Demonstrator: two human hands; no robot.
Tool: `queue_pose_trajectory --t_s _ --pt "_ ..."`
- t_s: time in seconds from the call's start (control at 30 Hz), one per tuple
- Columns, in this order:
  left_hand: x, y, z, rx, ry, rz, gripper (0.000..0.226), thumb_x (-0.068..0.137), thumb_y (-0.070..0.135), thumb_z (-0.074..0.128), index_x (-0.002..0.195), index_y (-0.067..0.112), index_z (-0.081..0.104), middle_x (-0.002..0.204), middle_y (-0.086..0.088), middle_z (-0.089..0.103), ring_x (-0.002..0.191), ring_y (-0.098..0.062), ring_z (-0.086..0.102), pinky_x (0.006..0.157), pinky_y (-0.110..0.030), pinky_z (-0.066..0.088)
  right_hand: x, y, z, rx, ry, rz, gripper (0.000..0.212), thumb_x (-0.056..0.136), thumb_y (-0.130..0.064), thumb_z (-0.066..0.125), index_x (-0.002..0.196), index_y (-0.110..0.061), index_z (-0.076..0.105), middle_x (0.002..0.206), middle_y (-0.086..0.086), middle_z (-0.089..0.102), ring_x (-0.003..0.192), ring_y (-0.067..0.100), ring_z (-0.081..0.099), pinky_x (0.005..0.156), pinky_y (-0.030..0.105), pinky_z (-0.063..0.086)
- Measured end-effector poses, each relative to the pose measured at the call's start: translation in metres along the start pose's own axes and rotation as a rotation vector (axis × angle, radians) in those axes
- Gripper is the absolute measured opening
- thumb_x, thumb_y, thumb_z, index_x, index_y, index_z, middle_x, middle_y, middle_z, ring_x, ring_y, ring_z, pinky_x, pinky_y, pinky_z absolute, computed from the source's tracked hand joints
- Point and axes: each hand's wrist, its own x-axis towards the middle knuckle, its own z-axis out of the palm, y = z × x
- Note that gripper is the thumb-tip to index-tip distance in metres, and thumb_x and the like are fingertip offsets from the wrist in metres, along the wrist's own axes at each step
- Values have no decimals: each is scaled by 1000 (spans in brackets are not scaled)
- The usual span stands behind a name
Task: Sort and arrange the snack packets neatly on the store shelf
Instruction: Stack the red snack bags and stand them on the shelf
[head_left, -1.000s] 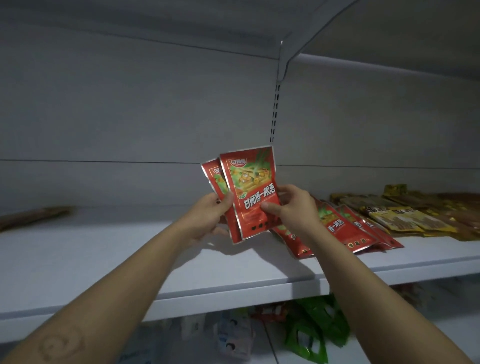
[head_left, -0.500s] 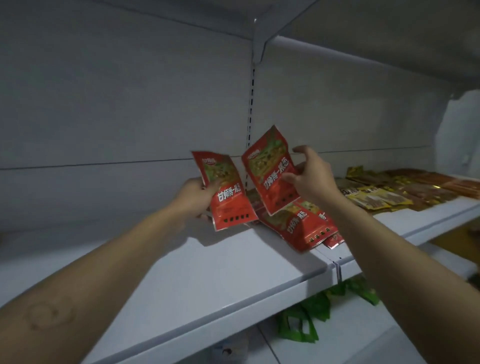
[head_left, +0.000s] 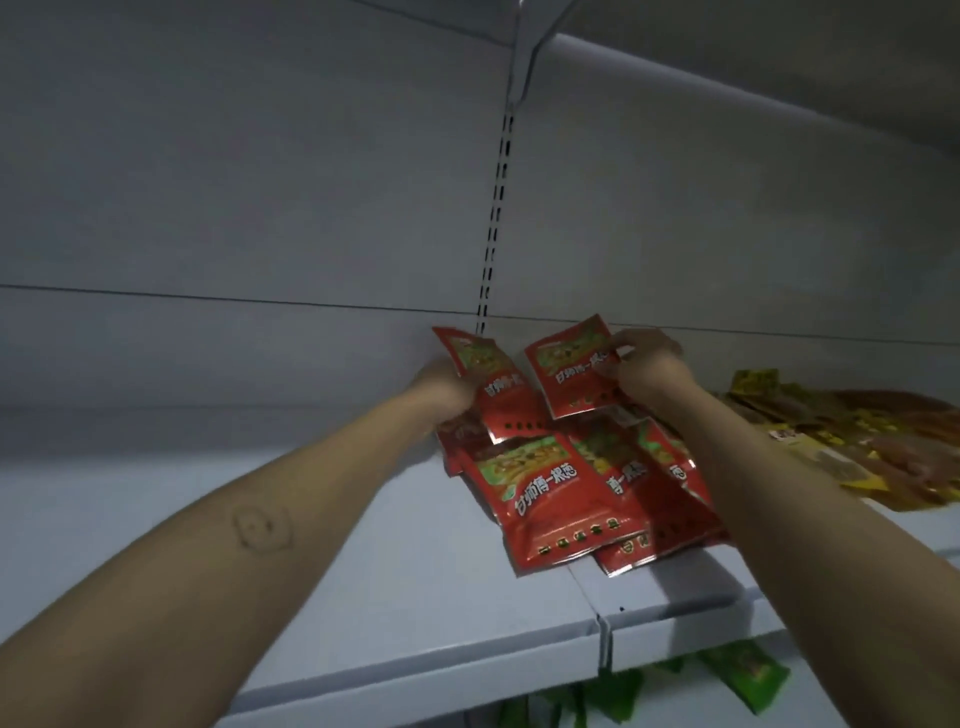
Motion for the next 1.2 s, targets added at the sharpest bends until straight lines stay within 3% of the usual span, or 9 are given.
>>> queue_pose_trajectory --t_s 0.07,0.13,0.23,0.4,0.5,0.63,0.83,1.03,1.2 --pt "5 -1 16 234 74 -22 36 96 41 58 117 12 61 105 -7 68 80 -17 65 62 -20 50 9 5 6 -278 -114 -53 29 92 -30 66 118 -19 67 126 10 64 109 31 62 82 32 51" --pt "2 -6 20 355 222 -58 67 88 53 62 138 12 45 139 -12 46 114 -28 56 86 -35 49 11 12 9 -465 -228 -111 37 95 -35 60 130 -23 61 137 8 57 119 31 56 94 34 48" --pt "-7 -10 15 577 163 140 72 84 71 49 143 31 41 145 -7 36 127 -32 45 102 -45 43 9 20 8 -508 -288 -283 46 96 -47 54 139 -29 54 143 7 52 124 31 53 102 41 46" --pt "-15 -16 23 605 -245 256 46 100 49 47 141 29 47 138 -1 57 113 -16 57 93 -24 42 -2 24 21 -595 -595 -379 46 99 -52 45 138 -29 53 136 5 58 120 26 55 94 31 42" --pt "-8 -11 28 566 -274 207 44 102 37 47 145 28 43 141 -3 55 106 -11 54 88 -24 42 -4 22 24 -606 -580 -357 47 100 -53 41 138 -26 53 135 6 58 119 27 55 96 33 44" --pt "-17 -8 28 619 -305 191 47 104 39 43 150 31 36 149 -4 47 127 -22 52 101 -26 39 -11 14 19 -701 -509 -397 47 100 -55 40 137 -29 52 138 6 56 123 29 53 105 43 42" --pt "-36 -1 -10 909 -83 272 54 99 57 39 145 29 43 146 -5 49 131 -27 48 110 -48 38 -22 -31 33 -642 -244 -602 64 95 -61 46 147 -25 42 149 12 43 135 31 39 112 46 28" --pt "-69 -24 -72 989 63 208 62 96 57 47 151 30 36 160 4 31 144 -20 34 117 -43 28 -47 -82 78 -533 -322 -697 81 90 -63 51 155 -25 23 158 10 29 144 29 27 116 48 20" --pt "-111 -52 -147 1002 225 84 61 96 54 50 150 27 38 157 3 37 141 -20 38 115 -39 31 -66 -152 109 -468 -359 -809 89 85 -70 53 155 -26 20 158 9 30 142 28 30 113 45 26"
